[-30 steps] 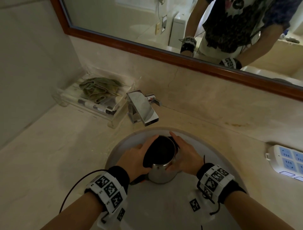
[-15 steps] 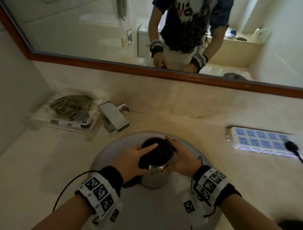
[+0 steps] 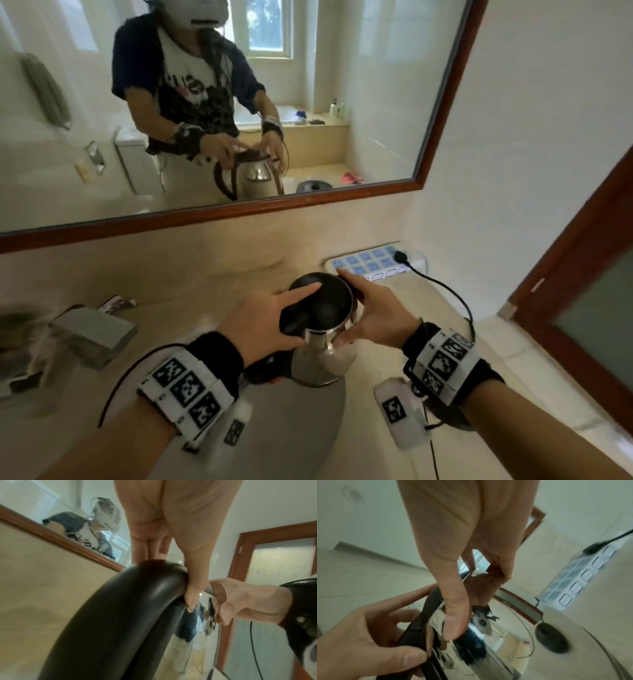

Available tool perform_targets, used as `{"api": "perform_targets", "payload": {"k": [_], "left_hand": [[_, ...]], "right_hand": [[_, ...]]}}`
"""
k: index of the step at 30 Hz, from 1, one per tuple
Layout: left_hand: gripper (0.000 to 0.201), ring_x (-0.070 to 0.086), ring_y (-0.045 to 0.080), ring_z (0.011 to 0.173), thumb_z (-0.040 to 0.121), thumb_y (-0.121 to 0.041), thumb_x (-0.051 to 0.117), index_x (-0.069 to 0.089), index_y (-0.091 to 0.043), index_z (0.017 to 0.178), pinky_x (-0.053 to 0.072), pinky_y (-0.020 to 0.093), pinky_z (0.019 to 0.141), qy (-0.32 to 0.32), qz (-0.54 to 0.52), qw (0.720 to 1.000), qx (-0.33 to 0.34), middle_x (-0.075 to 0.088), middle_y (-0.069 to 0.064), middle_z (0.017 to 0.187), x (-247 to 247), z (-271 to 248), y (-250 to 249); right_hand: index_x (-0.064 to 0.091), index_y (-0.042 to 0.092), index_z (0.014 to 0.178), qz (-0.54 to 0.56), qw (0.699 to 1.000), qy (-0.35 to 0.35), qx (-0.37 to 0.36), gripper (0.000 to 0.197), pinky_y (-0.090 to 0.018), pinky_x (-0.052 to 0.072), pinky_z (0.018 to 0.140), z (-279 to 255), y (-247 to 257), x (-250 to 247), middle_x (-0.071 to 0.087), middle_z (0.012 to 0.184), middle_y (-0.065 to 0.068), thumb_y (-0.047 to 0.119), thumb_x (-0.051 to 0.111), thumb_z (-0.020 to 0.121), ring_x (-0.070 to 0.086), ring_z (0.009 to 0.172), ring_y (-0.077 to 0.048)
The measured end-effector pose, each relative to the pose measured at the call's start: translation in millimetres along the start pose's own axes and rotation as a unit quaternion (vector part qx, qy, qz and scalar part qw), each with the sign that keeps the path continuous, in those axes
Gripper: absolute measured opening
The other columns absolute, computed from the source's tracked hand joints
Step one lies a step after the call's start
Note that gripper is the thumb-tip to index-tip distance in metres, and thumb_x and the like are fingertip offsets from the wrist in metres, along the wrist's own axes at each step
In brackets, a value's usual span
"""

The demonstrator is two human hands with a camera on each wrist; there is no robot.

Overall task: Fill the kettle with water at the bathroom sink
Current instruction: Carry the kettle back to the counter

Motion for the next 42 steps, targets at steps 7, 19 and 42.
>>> {"api": "perform_targets", "payload": {"k": [7, 19, 42], "left_hand": [[0.082, 0.057, 0.020, 0.100, 0.072, -0.036, 0.072, 0.025, -0.047, 0.138, 0.040, 0.023, 0.085, 0.045, 0.011, 0.990, 0.133, 0.061, 0.004, 0.112, 34.1, 47.8, -100.8], [0.079, 0.055, 0.021, 0.095, 0.076, -0.031, 0.069, 0.024, -0.044, 0.140, 0.040, 0.022, 0.084, 0.146, -0.032, 0.967, 0.206, 0.055, 0.002, 0.100, 119.0, 78.0, -203.3], [0.078, 0.048, 0.017, 0.086, 0.082, -0.042, 0.061, 0.013, -0.044, 0.142, 0.040, 0.024, 0.086, 0.150, 0.019, 0.978, 0.144, 0.042, -0.001, 0.091, 133.9, 87.6, -217.4]], "right_hand": [[0.031, 0.020, 0.146, 0.010, 0.989, -0.110, 0.094, 0.120, -0.035, 0.033, 0.115, -75.7, -54.1, -82.9, 0.045, 0.145, 0.000, 0.016, 0.093, 0.043, 0.043, 0.134, -0.013], [0.028, 0.022, 0.147, 0.042, 0.968, -0.150, 0.195, 0.120, -0.032, 0.033, 0.114, -164.6, -150.5, -133.4, 0.049, 0.140, 0.001, 0.019, 0.093, 0.046, 0.046, 0.129, -0.016], [0.007, 0.028, 0.150, 0.116, 0.973, -0.069, 0.185, 0.126, -0.038, 0.020, 0.120, -150.1, -188.8, -143.0, 0.037, 0.148, 0.006, 0.014, 0.089, 0.056, 0.029, 0.141, -0.015]]}}
Point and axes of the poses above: each hand's wrist, its own z-axis towards the middle knuckle, its own x-axis out of the palm, y = z × x, the point moved 8 cm from there along z, towards the middle knuckle
